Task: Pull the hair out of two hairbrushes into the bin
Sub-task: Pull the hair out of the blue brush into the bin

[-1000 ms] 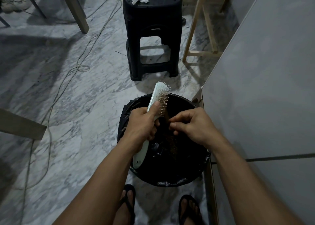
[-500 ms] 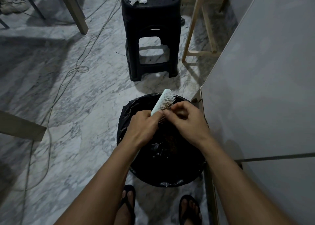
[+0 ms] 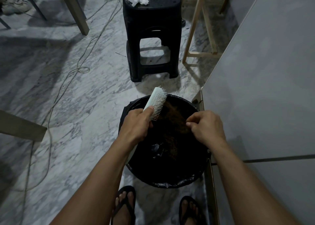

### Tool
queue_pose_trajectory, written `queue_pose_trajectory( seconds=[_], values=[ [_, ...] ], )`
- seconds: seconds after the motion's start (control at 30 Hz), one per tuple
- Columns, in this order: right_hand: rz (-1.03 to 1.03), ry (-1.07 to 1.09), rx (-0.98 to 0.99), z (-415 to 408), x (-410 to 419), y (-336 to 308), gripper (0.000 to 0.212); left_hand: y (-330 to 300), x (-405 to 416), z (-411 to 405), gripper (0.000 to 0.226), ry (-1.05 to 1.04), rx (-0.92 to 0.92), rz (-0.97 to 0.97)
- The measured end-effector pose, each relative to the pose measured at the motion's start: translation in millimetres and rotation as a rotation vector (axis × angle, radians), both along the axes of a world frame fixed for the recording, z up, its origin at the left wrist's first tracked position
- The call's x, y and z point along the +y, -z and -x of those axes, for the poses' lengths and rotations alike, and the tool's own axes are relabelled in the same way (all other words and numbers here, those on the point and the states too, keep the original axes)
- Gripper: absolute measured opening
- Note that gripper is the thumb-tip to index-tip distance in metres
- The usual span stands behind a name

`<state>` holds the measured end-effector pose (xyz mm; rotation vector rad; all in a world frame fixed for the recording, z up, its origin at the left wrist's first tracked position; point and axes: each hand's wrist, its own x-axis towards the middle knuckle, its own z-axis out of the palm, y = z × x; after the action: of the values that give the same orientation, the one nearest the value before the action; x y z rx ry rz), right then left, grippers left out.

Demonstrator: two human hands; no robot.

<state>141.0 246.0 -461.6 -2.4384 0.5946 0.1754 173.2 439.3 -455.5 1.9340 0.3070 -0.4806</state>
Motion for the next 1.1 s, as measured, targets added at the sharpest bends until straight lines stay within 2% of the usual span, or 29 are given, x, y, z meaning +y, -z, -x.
queue_pose_trajectory(
  seconds=[0.07,0.13,0.2,0.27,0.3,0.4,0.5,0.6,0.67,0.73,0.77,0.83,0.9,0.97,1.1],
  values=[
    [0.04,-0.027,0.04,0.1,2.1,0.6,0.021,0.7,-1.1,0.5,0.048,0.022,0.006,-0.001],
    [-0.055,-0.047,-0.016,-1.2,4.6,-0.1,0.041,1.2,-2.5,1.2,0.048,0.05,0.006,-0.014],
    [-0.351,-0.024,-0.13,-4.5,9.5,-2.4,0.048,0.8,-5.3,3.0,0.051,0.082,0.0,-0.018],
    [-0.675,0.054,-0.205,-7.0,19.0,-5.4,0.036,0.0,-8.9,5.0,0.056,0.12,0.003,-0.021],
    [-0.733,0.082,-0.232,-7.4,22.3,-4.7,0.03,-0.7,-10.5,5.8,0.058,0.142,0.008,-0.023],
    [-0.616,0.105,-0.301,-5.7,24.4,-1.6,0.02,-1.5,-14.6,8.0,0.058,0.185,0.01,-0.016],
    [-0.507,0.154,-0.26,-4.8,18.5,0.1,0.014,-1.0,-15.4,6.8,0.058,0.144,-0.015,-0.007],
    [-0.254,0.11,-0.11,-2.6,7.6,4.4,0.016,-1.8,-10.9,2.7,0.053,0.024,-0.069,0.026],
    [-0.174,0.058,0.022,-0.1,3.1,6.0,0.019,-2.7,-7.5,0.2,0.051,-0.037,-0.089,0.022],
    [-0.239,-0.014,0.053,-0.5,5.7,4.2,0.019,-3.8,-6.7,0.2,0.056,-0.036,-0.086,0.02],
    [-0.333,-0.048,0.014,-1.8,9.4,1.5,0.021,-4.4,-7.6,0.9,0.06,-0.019,-0.081,0.018],
    [-0.672,-0.043,-0.043,-4.8,18.4,-5.6,0.028,-6.5,-10.3,3.9,0.062,0.03,-0.078,0.014],
    [-0.981,-0.004,-0.006,-5.0,25.0,-10.7,0.031,-10.2,-13.4,6.6,0.055,0.065,-0.097,0.007],
    [-0.982,-0.025,0.016,-2.9,27.9,-11.4,0.034,-12.8,-14.9,7.9,0.048,0.099,-0.138,-0.034],
    [-0.826,-0.02,-0.027,0.4,30.5,-10.5,0.042,-12.8,-17.3,10.2,0.039,0.131,-0.157,-0.055]
  ],
)
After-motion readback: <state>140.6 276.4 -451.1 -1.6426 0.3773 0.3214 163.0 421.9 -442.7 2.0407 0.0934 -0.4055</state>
